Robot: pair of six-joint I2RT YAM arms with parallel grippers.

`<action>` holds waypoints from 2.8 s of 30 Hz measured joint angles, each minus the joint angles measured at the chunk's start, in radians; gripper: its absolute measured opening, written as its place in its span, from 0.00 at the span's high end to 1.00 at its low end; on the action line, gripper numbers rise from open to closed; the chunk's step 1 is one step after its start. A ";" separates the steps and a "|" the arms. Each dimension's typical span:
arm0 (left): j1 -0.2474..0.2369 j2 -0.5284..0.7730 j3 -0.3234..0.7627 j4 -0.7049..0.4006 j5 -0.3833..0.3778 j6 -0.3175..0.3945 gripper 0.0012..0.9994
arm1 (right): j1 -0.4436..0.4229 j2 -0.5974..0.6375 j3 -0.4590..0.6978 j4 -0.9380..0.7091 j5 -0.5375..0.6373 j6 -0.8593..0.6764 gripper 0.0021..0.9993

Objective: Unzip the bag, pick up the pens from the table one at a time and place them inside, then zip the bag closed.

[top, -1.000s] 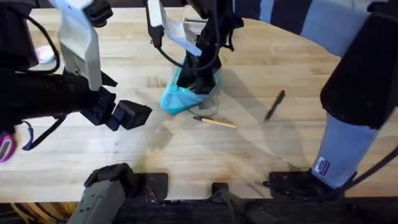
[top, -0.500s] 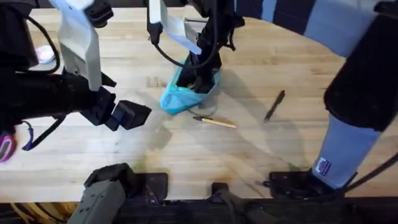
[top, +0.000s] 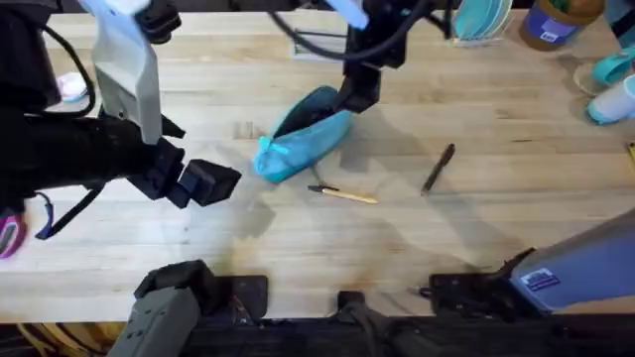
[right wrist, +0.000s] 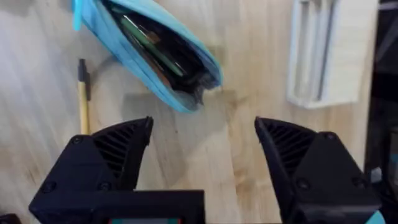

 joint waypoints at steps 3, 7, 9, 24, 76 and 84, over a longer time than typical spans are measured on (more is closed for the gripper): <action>0.000 0.000 0.000 0.000 0.000 0.000 0.01 | -0.045 -0.047 0.000 0.000 0.009 0.024 0.00; 0.000 0.000 0.000 0.000 0.000 0.000 0.01 | -0.129 -0.105 -0.001 0.000 0.013 0.083 0.00; 0.000 0.000 0.000 0.000 0.000 0.000 0.01 | -0.179 -0.139 -0.016 0.006 0.013 0.106 0.00; 0.000 0.000 0.000 -0.001 0.000 0.000 0.01 | -0.537 -0.636 -0.762 0.278 0.056 0.646 0.00; 0.000 0.000 0.000 0.000 0.000 0.000 0.01 | -0.391 -0.354 -1.033 0.423 0.229 1.509 0.96; 0.000 0.000 0.000 0.000 0.000 0.000 0.01 | -0.389 -0.373 -0.780 0.399 0.179 1.360 0.96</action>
